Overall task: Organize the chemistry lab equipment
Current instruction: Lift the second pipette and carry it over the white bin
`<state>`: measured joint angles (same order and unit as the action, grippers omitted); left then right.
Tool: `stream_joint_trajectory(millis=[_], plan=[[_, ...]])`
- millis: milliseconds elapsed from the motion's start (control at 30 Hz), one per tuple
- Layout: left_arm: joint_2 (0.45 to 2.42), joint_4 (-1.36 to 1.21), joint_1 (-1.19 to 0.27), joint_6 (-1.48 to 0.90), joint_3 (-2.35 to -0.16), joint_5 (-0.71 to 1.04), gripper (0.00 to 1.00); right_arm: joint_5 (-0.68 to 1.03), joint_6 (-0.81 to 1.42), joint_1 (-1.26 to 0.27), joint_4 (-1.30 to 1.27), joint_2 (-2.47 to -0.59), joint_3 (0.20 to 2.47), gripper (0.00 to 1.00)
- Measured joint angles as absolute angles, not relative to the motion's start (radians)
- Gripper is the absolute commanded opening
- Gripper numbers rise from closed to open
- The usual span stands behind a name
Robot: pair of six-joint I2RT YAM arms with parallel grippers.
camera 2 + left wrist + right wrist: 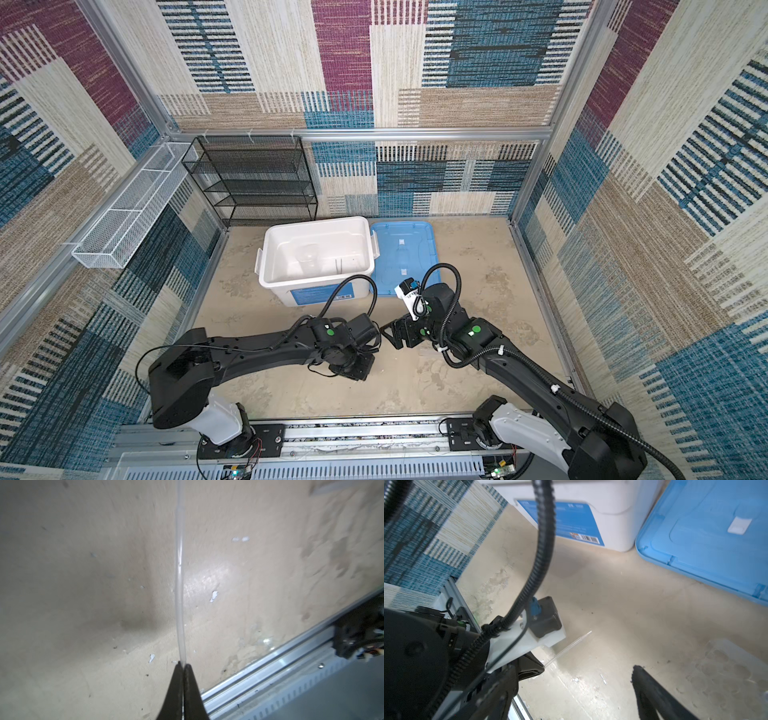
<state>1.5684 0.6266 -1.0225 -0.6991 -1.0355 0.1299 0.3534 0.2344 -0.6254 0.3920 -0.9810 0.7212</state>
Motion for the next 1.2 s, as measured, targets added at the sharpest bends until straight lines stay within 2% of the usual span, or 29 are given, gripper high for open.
stream_joint_trajectory(millis=[233, 433, 667, 933, 1200], plan=[[1.39, 0.633, -0.845, -0.675, -1.132, 0.152, 0.05, 0.378, 0.242, -0.623, 0.267, -0.903, 0.758, 0.91], [1.421, 0.654, -0.668, -0.609, -1.366, 0.234, 0.06, 0.385, 0.195, -0.618, 0.211, -0.971, 0.908, 0.94], [1.631, 0.657, -0.521, -0.576, -1.654, 0.352, 0.06, 0.431, 0.142, -0.56, 0.196, -1.201, 1.195, 0.94], [1.932, 0.699, -0.463, -0.561, -1.959, 0.391, 0.06, 0.487, 0.057, -0.509, 0.255, -1.475, 1.46, 0.92], [2.107, 0.747, -0.434, -0.547, -2.029, 0.34, 0.07, 0.434, 0.009, -0.506, 0.374, -1.675, 1.615, 0.9]])
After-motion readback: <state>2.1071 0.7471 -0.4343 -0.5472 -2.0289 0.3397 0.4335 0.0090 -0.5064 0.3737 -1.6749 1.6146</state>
